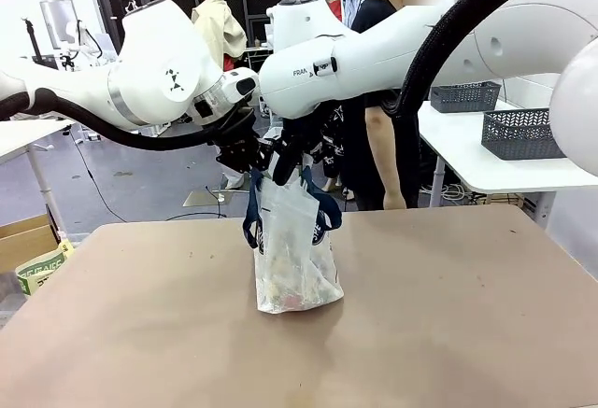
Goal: Transfer purchased items from the store into the shopping bag.
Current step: Move the Reusable shopping bag to the right side of the table.
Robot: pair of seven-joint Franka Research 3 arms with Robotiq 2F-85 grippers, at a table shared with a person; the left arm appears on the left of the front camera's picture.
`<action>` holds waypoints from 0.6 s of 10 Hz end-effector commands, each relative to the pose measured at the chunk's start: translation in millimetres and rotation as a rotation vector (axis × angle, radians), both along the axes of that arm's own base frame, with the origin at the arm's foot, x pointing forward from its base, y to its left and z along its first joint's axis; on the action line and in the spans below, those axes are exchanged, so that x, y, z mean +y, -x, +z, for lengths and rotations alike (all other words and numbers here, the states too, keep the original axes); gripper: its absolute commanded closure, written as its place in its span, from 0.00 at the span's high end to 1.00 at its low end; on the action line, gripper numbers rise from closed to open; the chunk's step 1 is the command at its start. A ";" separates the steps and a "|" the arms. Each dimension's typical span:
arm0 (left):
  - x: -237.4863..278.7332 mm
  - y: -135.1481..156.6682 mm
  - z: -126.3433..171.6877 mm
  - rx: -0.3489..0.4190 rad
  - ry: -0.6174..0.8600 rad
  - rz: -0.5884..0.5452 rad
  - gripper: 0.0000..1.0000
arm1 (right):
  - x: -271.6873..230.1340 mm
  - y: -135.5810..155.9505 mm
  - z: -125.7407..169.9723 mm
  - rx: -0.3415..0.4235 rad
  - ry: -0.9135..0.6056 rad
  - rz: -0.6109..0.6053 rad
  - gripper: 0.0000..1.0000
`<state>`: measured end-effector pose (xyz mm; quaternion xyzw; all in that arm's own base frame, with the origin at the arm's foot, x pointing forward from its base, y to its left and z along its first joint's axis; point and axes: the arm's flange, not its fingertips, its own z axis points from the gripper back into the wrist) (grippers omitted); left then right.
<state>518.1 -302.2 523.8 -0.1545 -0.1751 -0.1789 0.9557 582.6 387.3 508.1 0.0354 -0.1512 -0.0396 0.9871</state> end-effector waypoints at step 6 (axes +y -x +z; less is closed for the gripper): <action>-0.8 3.4 4.9 -0.045 -0.004 -0.025 0.00 | -17.8 -1.3 7.0 0.016 -0.138 -0.028 0.00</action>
